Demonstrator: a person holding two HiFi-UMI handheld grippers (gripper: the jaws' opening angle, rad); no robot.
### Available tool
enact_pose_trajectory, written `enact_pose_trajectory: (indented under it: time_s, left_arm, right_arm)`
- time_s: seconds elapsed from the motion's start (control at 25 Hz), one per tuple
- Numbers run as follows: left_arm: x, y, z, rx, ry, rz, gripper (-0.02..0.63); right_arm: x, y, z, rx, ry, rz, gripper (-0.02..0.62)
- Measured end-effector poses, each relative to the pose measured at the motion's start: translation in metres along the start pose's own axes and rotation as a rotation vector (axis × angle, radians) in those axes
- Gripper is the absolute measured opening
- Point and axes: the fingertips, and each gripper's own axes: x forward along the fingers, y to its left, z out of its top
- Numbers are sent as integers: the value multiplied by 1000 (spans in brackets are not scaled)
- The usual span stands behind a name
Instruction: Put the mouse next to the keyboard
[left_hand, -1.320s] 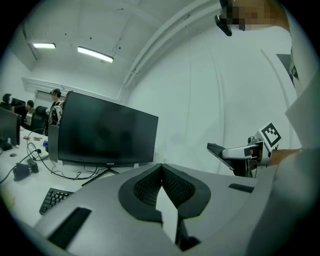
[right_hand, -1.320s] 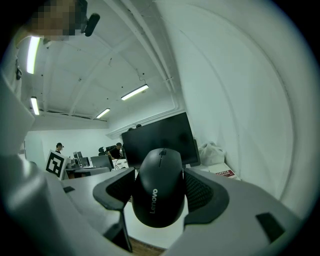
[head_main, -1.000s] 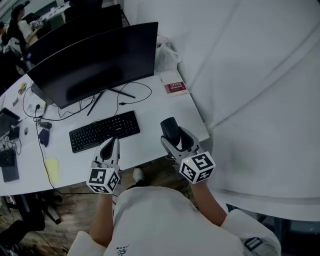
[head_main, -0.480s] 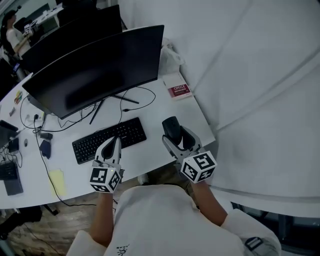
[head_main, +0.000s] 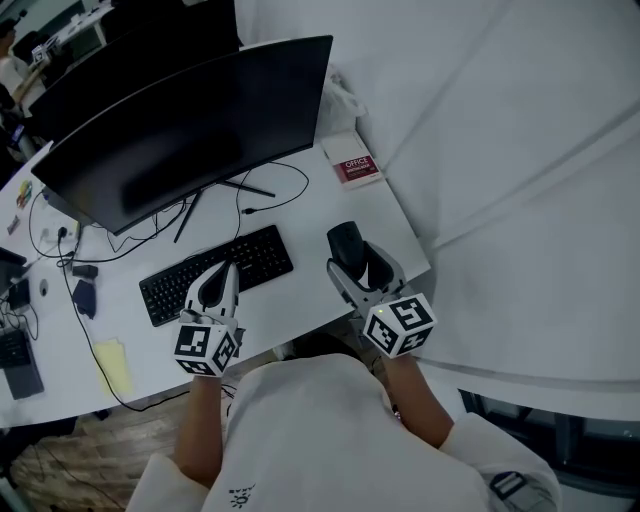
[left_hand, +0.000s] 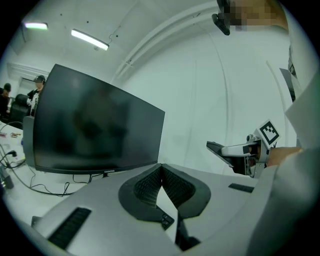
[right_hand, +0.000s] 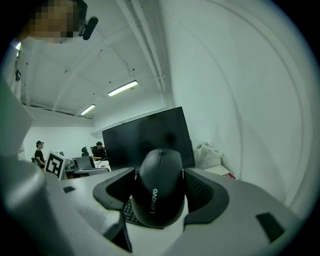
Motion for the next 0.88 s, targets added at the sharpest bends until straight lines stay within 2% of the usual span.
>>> enact_pose_trajectory:
  time_s: [0.24,0.88]
  left_arm:
    - [-1,-2,-6,-13,14,-4,6]
    - [9,-6,-20,-49,26,70,6]
  right_arm:
    - [0,-1,-2,9,9,-6,311]
    - [31,-9,-16,-9,79,88,311]
